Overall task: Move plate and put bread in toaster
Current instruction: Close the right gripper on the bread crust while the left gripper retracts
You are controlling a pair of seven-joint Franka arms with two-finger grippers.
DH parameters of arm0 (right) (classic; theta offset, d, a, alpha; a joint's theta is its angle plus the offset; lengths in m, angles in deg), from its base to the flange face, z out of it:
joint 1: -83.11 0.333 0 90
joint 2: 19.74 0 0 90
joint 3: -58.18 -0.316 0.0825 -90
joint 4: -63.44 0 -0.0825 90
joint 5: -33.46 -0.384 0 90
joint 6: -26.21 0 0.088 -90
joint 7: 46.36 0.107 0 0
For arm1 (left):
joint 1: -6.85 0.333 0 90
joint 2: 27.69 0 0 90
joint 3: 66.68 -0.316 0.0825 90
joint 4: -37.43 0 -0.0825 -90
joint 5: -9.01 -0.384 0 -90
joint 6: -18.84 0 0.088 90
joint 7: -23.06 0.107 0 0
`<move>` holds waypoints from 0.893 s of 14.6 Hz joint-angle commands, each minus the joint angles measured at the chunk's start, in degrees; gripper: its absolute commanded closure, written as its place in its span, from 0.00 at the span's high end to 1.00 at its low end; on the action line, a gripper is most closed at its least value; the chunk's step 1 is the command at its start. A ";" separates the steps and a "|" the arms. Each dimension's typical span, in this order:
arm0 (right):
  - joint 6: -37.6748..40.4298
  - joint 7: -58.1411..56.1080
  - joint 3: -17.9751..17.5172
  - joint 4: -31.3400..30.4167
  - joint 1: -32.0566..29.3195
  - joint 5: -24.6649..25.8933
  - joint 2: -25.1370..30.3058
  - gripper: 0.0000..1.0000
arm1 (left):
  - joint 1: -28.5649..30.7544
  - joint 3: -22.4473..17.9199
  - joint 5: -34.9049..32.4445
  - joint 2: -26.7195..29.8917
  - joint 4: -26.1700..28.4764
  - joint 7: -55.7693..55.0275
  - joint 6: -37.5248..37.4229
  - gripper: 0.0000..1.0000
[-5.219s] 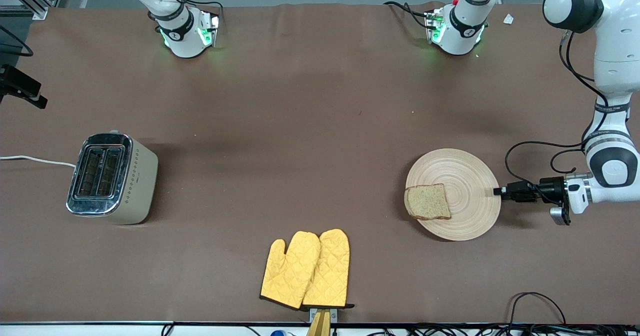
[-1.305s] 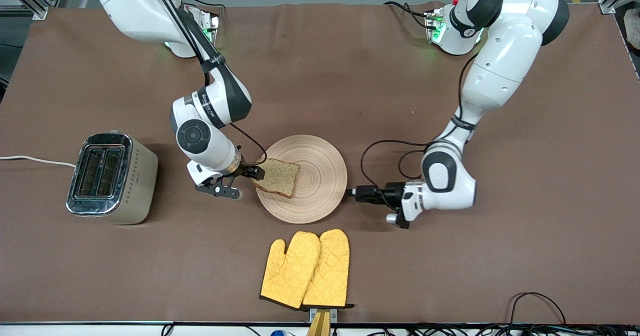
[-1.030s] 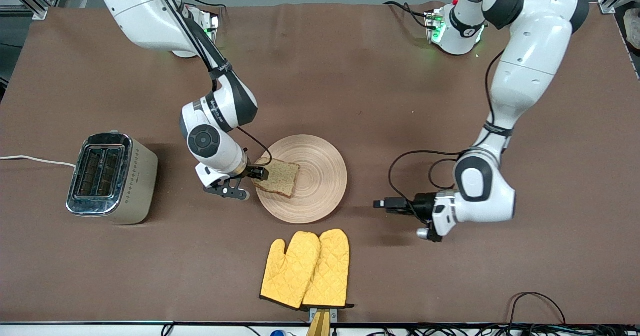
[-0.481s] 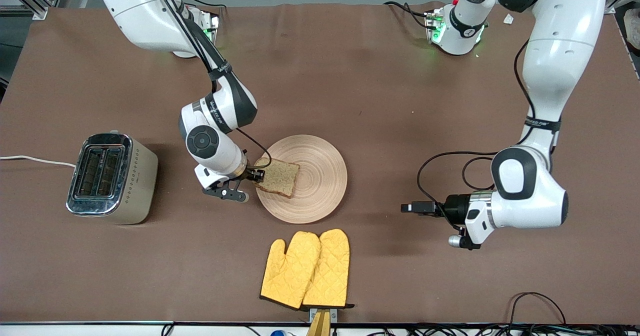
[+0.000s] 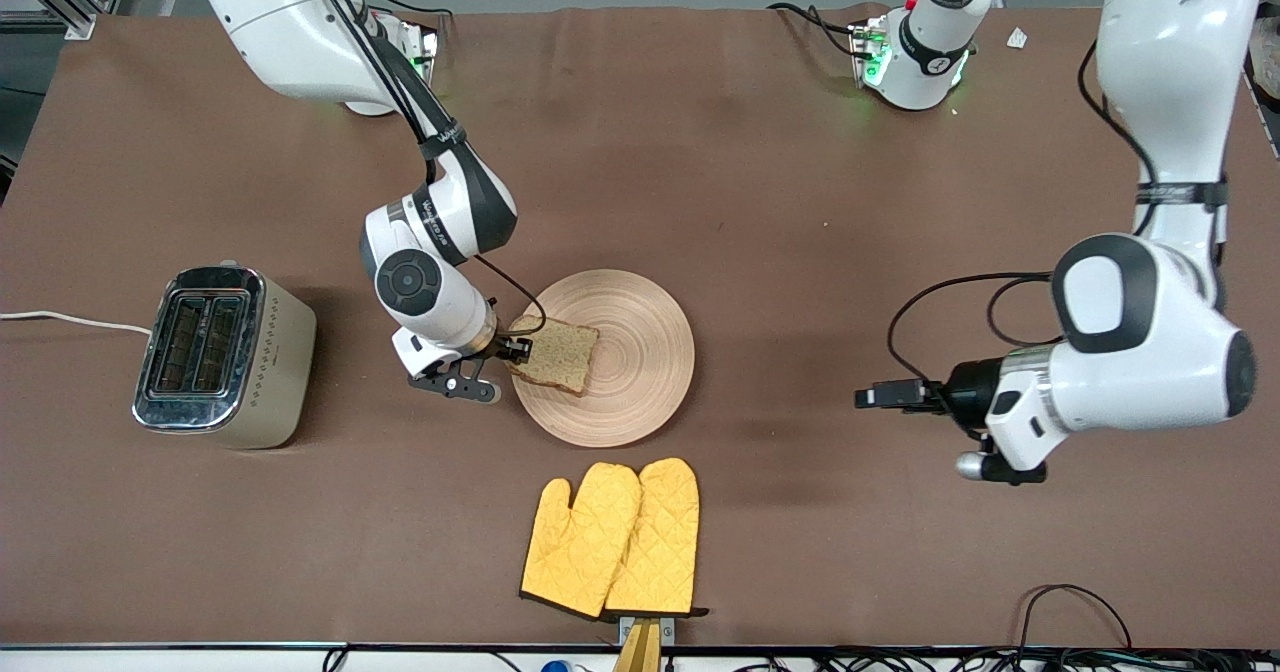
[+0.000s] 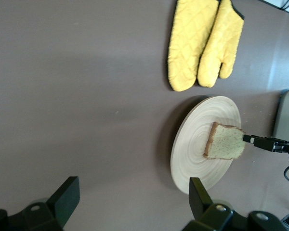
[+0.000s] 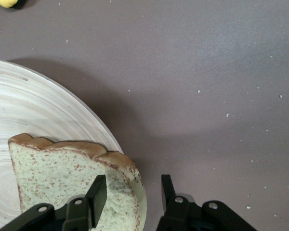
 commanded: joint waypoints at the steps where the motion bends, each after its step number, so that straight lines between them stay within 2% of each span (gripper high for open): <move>1: 0.14 0.46 0.09 -0.03 0.32 -0.54 0.25 0.50 | 1.59 -0.25 -4.86 5.28 1.45 -3.84 -5.37 1.00; 4: -0.04 0.46 0.00 -0.03 0.32 -0.54 -0.18 0.49 | 2.22 -0.25 -11.10 10.81 1.45 -4.91 -10.47 1.00; 8: -0.13 0.46 -0.09 -0.03 0.32 -0.54 -0.27 0.43 | 2.04 -0.25 -23.14 17.23 1.53 -5.79 -14.43 1.00; 13: -0.21 0.46 -0.09 -0.03 0.32 -0.80 -0.62 0.36 | 1.95 -0.34 -27.81 21.98 1.53 -9.39 -19.17 1.00</move>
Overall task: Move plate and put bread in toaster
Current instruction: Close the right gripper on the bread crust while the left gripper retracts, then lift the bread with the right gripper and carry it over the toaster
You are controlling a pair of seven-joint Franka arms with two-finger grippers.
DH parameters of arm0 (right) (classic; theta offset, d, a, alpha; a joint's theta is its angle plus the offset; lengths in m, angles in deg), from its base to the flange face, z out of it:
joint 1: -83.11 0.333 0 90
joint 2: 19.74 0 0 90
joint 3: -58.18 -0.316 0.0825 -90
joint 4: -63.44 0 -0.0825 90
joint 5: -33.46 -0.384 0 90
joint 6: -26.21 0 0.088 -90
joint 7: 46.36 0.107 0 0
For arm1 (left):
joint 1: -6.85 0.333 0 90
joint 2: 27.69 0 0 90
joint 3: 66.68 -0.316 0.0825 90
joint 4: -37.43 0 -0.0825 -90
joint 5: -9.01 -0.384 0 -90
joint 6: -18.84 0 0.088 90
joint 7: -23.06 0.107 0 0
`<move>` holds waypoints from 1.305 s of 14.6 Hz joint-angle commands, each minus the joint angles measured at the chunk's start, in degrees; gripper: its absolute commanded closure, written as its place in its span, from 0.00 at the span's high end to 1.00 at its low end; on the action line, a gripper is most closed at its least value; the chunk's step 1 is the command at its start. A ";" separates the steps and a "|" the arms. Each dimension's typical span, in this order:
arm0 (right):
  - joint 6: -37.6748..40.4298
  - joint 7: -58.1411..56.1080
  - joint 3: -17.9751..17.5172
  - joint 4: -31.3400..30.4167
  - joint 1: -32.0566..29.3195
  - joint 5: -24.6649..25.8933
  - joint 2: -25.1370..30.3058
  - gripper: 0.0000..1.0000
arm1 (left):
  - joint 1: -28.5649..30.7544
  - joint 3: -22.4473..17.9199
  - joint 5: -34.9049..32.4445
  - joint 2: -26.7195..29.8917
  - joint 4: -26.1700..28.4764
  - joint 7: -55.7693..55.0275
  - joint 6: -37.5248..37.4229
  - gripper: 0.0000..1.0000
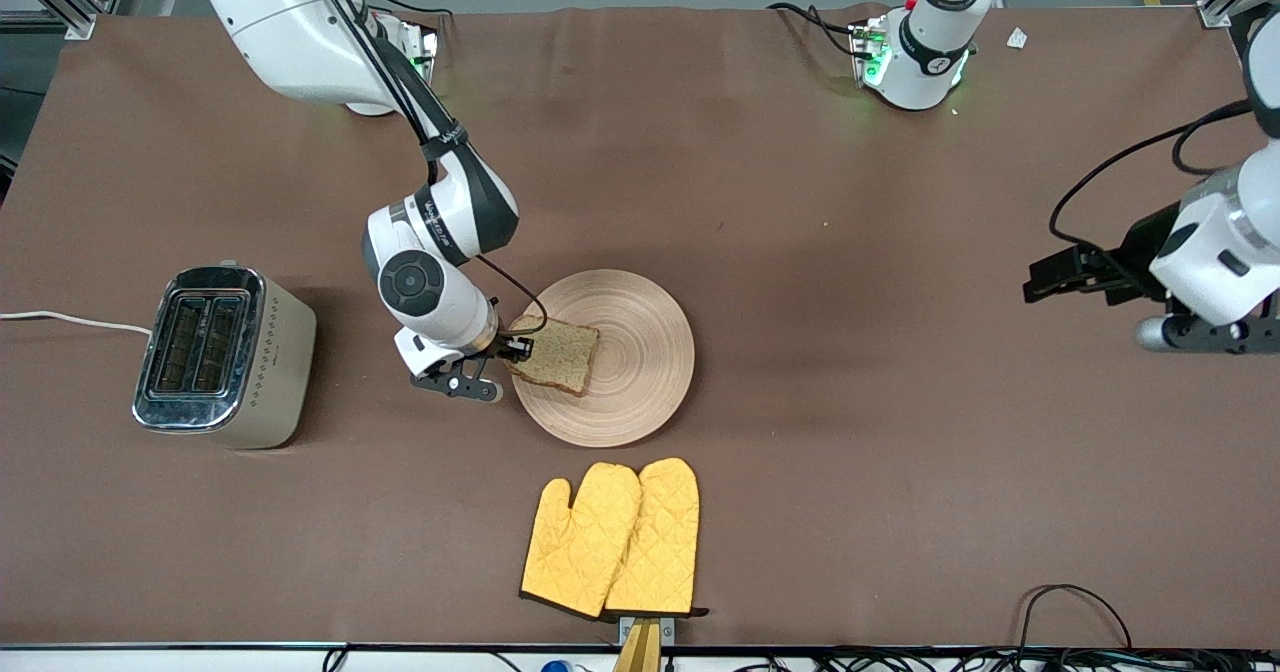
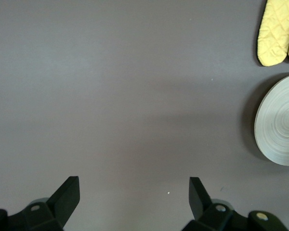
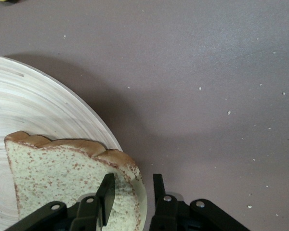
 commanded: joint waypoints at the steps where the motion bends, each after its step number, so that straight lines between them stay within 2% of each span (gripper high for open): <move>1: -0.21 0.29 0.03 0.08 0.36 -1.81 -0.26 0.35 | -0.84 -0.11 -5.51 3.63 1.62 -0.65 -1.54 1.00; 3: -0.21 0.29 0.03 0.08 0.36 -2.17 -0.26 0.34 | -2.68 -0.71 -7.65 5.05 2.15 -0.38 -1.54 1.00; 4: -0.21 0.29 -0.06 0.08 0.36 -2.17 -0.26 0.33 | -4.52 -3.94 -7.74 6.45 2.76 -0.03 -1.54 1.00; 6: -0.21 0.29 -0.15 0.08 0.36 -2.26 -0.26 0.29 | -9.88 -10.18 -7.13 11.01 7.31 0.15 -1.46 1.00; 8: -0.30 0.29 -0.15 0.08 0.36 -2.17 -0.26 0.24 | -10.43 -10.65 -6.77 13.57 9.43 0.15 -1.54 1.00; 10: -0.30 0.11 -0.15 0.08 0.45 -2.26 -0.26 0.14 | -10.69 -10.56 -6.77 17.25 13.12 0.06 -1.11 1.00; 13: -0.39 0.11 -0.15 0.08 0.54 -2.26 -0.35 0.03 | -10.25 -9.77 -6.25 17.19 13.22 0.15 -1.02 1.00; 19: 1.88 -0.15 -0.15 1.39 0.19 -2.17 -0.09 0.00 | -10.17 -9.68 -5.89 15.95 12.17 0.15 0.04 1.00</move>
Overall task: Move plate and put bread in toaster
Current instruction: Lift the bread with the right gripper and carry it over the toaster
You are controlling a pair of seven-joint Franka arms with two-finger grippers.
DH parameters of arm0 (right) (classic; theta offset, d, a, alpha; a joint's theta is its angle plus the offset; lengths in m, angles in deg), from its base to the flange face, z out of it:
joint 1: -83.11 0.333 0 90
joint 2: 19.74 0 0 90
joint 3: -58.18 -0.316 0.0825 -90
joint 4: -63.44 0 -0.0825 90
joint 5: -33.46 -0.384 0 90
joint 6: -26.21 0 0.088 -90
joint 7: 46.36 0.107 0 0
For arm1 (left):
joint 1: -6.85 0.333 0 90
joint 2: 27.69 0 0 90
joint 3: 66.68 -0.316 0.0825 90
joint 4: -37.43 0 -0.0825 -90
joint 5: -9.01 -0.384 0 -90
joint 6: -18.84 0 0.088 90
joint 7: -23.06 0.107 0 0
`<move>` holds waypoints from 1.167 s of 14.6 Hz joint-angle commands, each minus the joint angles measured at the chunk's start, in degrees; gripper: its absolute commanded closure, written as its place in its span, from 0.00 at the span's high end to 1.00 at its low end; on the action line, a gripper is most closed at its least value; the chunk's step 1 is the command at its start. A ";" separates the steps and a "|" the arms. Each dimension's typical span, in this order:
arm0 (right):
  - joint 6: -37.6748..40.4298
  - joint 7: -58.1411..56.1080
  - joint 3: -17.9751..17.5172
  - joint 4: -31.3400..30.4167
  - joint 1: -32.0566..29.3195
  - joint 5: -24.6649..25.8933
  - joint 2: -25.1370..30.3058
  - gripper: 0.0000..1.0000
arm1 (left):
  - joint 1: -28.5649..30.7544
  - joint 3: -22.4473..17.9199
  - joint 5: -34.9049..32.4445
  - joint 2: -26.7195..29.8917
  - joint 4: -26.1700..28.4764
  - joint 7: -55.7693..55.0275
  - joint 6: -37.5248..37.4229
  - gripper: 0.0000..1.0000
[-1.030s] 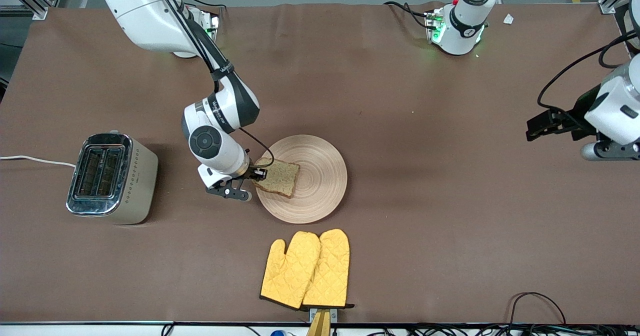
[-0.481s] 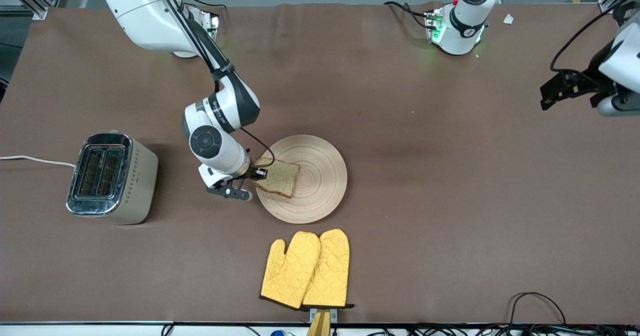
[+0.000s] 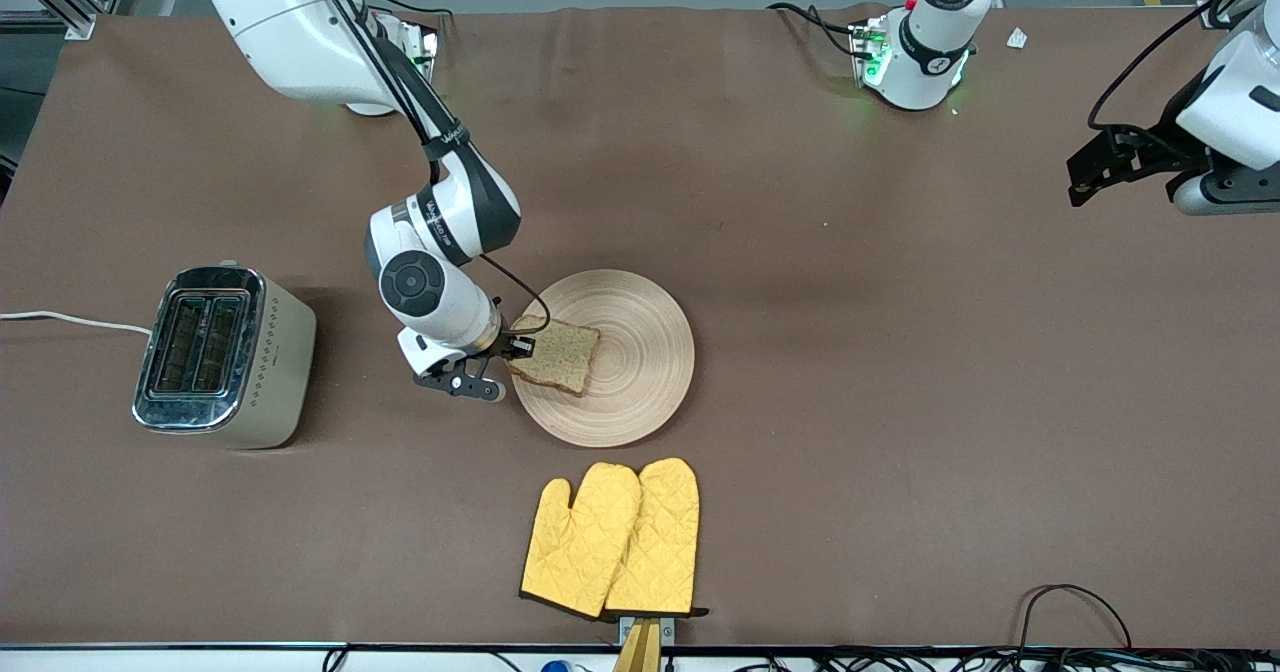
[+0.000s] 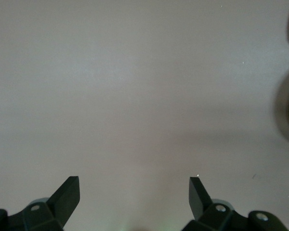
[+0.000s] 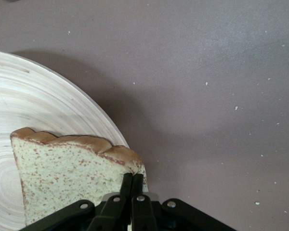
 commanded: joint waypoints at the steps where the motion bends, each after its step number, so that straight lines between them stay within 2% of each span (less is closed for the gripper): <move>1: 5.33 -0.14 0.09 2.77 0.05 -0.90 0.41 0.00 | 0.09 -0.03 0.49 0.47 -0.35 0.38 0.68 1.00; 6: 22.04 0.65 0.27 10.41 0.22 -0.73 5.15 0.00 | -0.08 -0.03 0.31 0.30 -0.53 0.38 0.94 1.00; 8: 27.93 0.65 0.62 12.09 0.31 1.11 7.78 0.00 | -0.08 -0.03 0.40 -0.31 -0.53 0.46 2.60 1.00; 12: 37.95 -3.64 0.62 13.59 -1.62 13.39 12.62 0.00 | -0.17 -0.03 0.32 -1.02 -0.44 0.55 3.85 1.00; 17: 48.15 -14.10 0.71 15.78 -6.80 28.15 14.22 0.00 | 0.44 -0.12 0.67 -0.41 -0.44 0.90 3.32 1.00</move>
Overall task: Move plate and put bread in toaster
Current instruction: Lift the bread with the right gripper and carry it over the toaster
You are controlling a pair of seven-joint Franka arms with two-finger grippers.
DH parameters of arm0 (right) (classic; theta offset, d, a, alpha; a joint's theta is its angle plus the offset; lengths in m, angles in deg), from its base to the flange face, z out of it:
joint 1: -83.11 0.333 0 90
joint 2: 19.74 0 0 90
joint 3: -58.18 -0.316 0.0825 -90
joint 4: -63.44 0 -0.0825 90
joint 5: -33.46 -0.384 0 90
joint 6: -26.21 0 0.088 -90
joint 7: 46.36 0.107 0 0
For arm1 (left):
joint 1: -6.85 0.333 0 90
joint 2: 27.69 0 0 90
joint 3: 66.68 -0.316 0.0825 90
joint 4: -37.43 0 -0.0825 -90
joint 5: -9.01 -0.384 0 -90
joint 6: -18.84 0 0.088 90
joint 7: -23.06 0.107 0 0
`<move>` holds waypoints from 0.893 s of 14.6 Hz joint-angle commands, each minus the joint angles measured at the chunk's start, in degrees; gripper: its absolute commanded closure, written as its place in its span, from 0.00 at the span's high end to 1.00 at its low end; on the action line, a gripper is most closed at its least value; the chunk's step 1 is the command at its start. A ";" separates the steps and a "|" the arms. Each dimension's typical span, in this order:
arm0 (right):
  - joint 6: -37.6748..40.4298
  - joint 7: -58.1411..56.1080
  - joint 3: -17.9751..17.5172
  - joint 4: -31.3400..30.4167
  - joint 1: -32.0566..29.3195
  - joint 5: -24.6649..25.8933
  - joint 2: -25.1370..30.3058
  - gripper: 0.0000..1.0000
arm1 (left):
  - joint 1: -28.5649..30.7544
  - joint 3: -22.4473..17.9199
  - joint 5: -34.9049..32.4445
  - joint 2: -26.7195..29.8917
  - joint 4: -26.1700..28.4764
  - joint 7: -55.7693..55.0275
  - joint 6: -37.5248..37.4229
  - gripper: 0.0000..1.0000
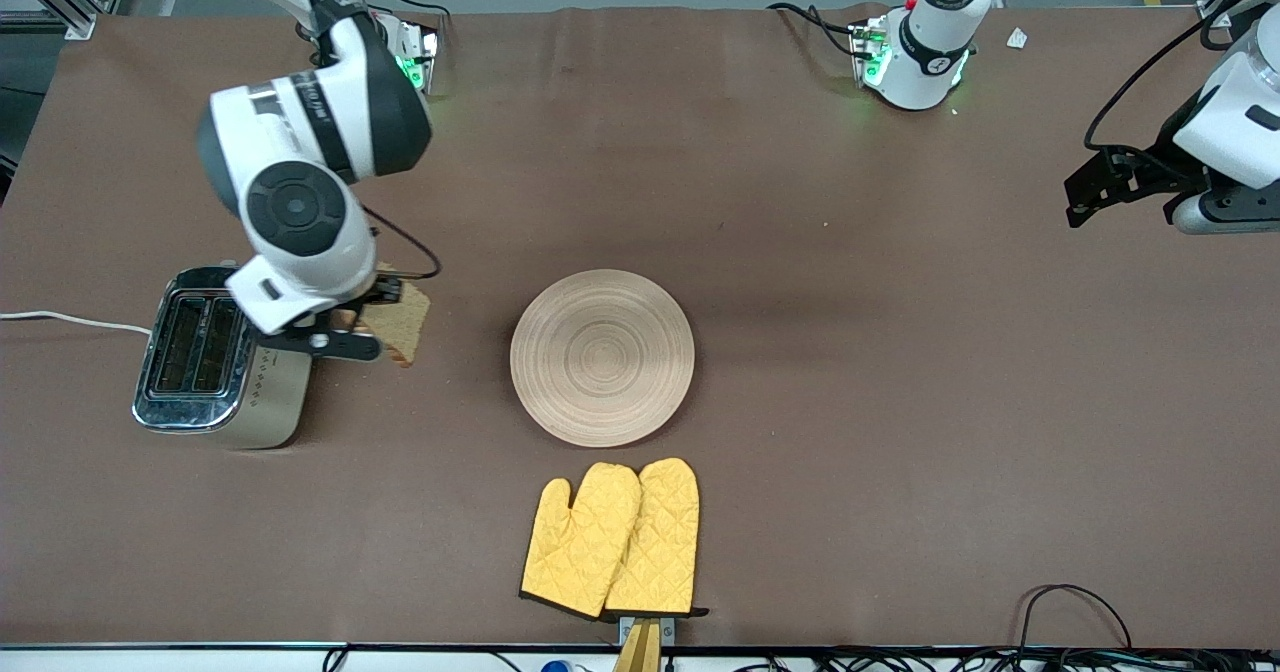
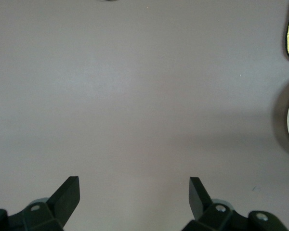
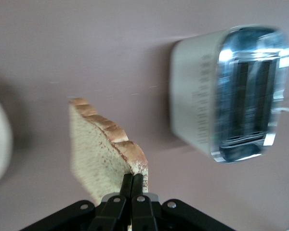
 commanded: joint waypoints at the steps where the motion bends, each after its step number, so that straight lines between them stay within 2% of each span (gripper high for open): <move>1: 6.02 -5.68 -0.70 0.74 -2.50 8.43 0.50 0.00 | 0.37 -0.19 0.66 1.21 -0.26 0.80 -0.41 1.00; 3: 7.79 -8.51 -0.70 0.56 -3.73 14.06 0.15 0.00 | 0.54 -0.45 0.57 1.74 -0.35 0.62 -1.38 1.00; 5: 8.68 -8.87 -0.70 0.56 -5.83 16.09 0.15 0.00 | 1.33 -0.80 0.57 1.74 -0.26 0.89 -1.46 1.00; 8: 8.59 -9.04 -0.70 0.65 -7.86 21.71 -1.25 0.00 | 1.33 -0.72 0.48 1.91 -0.17 0.80 -3.12 1.00; 13: 8.07 -9.04 -0.79 0.65 -8.39 25.77 -4.41 0.00 | 1.24 -0.28 0.66 2.00 -0.26 0.54 -3.92 1.00</move>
